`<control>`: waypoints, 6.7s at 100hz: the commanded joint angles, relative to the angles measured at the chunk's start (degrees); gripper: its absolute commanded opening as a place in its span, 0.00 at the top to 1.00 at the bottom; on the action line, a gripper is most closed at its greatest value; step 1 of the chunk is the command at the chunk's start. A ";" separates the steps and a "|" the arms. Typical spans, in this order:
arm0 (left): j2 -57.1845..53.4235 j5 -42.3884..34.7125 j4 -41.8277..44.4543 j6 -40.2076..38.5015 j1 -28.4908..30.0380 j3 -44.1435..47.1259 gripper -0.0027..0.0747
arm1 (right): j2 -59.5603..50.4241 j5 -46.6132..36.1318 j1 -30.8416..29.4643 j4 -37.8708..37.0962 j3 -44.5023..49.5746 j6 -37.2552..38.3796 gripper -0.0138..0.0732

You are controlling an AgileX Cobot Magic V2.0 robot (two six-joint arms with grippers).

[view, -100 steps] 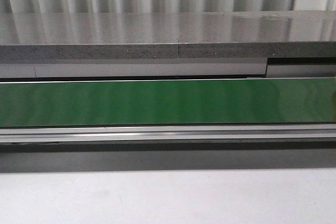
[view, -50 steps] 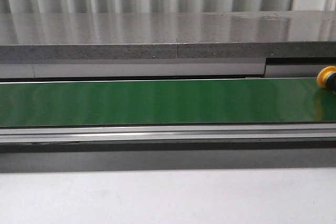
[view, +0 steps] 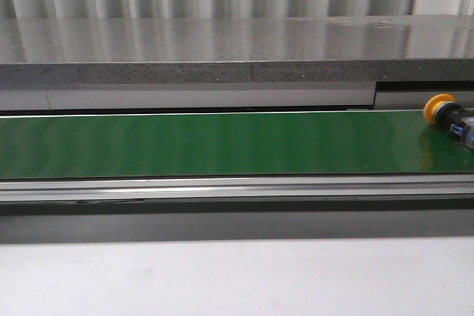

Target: Move button from right to left

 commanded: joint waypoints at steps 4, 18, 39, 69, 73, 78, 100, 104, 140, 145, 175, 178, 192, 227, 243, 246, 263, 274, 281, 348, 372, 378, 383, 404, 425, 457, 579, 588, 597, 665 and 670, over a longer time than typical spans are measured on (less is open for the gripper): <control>-1.89 -4.40 -0.25 -0.68 0.16 1.37 0.99 | -8.35 -6.42 0.03 0.33 4.27 -0.57 0.92; -1.89 -4.40 -0.25 -0.68 0.16 1.37 0.99 | -16.78 -9.74 0.03 0.38 10.08 -0.57 0.92; -1.89 -4.95 1.77 -0.57 0.16 1.37 0.99 | -29.77 -10.74 0.03 0.69 16.75 -0.57 0.92; -1.89 -5.04 2.58 -0.57 0.16 1.37 0.99 | -45.24 -12.54 0.03 0.69 24.68 -0.57 0.92; -1.89 -5.04 2.58 -0.57 0.16 1.37 0.99 | -46.60 -12.61 0.03 0.69 25.27 -0.57 0.92; -1.89 -5.18 2.58 -0.57 0.16 1.37 0.99 | -47.69 -12.61 0.03 0.69 25.78 -0.57 0.92; -1.78 -5.43 2.58 -0.57 0.16 0.49 0.99 | -48.06 -12.57 0.03 0.69 25.86 -0.57 0.92; -1.49 -5.83 2.58 -0.57 0.16 -0.13 0.99 | -48.06 -12.57 0.03 0.69 25.86 -0.57 0.92; 11.95 -0.93 2.89 -0.69 -0.24 -13.07 0.99 | -48.06 -12.57 0.03 0.69 25.86 -0.57 0.92; 15.02 2.07 3.32 -0.69 -0.24 -15.46 0.99 | -48.06 -12.57 0.03 0.69 25.86 -0.57 0.92; 32.14 8.91 0.63 -0.69 -0.24 -26.85 0.80 | -48.06 -12.57 0.03 0.69 25.86 -0.57 0.92; 33.19 8.91 0.63 -0.69 -0.24 -27.36 0.70 | -48.06 -12.57 0.03 0.69 25.86 -0.57 0.92; 35.99 8.80 -0.34 -0.69 -0.24 -28.38 0.32 | -48.06 -12.57 0.03 0.69 25.86 -0.57 0.92; 43.72 13.06 -4.30 -0.55 -0.24 -34.88 0.37 | -48.06 -12.57 0.03 0.69 25.86 -0.57 0.92; 50.18 21.07 -4.98 -0.55 -0.28 -42.75 0.40 | -48.06 -12.57 0.03 0.69 25.86 -0.57 0.92; 51.35 22.12 -5.44 -0.55 -0.28 -44.43 0.40 | -48.06 -12.57 0.03 0.69 25.86 -0.57 0.92; 58.54 27.19 -6.75 -3.14 -1.47 -51.80 0.40 | -48.06 -12.57 0.03 0.69 25.86 -0.57 0.92; 63.78 29.62 -6.89 -4.77 -3.75 -56.15 0.40 | -48.06 -12.57 0.03 0.69 25.86 -0.57 0.92; 67.06 31.27 -6.89 -5.82 -5.74 -58.63 0.40 | -48.06 -12.57 0.03 0.69 25.86 -0.57 0.92; 96.35 39.97 -7.18 -16.72 -28.57 -82.70 0.39 | -48.06 -12.57 0.03 0.69 25.86 -0.57 0.92; 102.62 40.98 -13.35 -17.39 -31.33 -89.57 0.39 | -48.06 -12.57 0.03 0.69 25.86 -0.57 0.92; 103.76 41.40 -13.74 -17.39 -31.73 -90.74 0.39 | -48.06 -12.57 0.03 0.69 25.86 -0.57 0.92; 104.87 42.10 -14.31 -17.39 -31.87 -91.53 0.39 | -48.06 -12.57 0.03 0.69 25.86 -0.57 0.92; 108.27 43.42 -16.96 -17.39 -31.96 -93.67 0.39 | -48.06 -12.57 0.03 0.69 25.86 -0.57 0.92; 110.53 43.79 -16.85 -17.79 -31.73 -93.72 0.40 | -48.06 -12.57 0.03 0.69 25.86 -0.57 0.92; 112.27 43.66 -14.77 -18.83 -31.59 -94.13 0.66 | -48.06 -12.57 0.03 0.69 25.86 -0.57 0.92; 98.31 62.99 -3.26 2.47 5.15 -95.10 0.99 | -48.06 -12.57 0.03 0.69 25.86 -0.57 0.92; 98.31 62.88 -3.26 6.73 8.87 -94.72 0.99 | -48.06 -12.57 0.03 0.69 25.86 -0.57 0.92; 98.31 63.00 -3.38 10.35 12.16 -94.27 0.99 | -48.06 -12.57 0.03 0.69 25.86 -0.57 0.92; 100.06 49.64 -3.26 25.16 29.21 -82.30 0.99 | -48.06 -12.57 0.03 0.69 25.86 -0.57 0.92; 101.39 49.54 -3.26 25.60 30.14 -82.28 0.99 | -48.06 -12.57 0.03 0.69 25.86 -0.57 0.92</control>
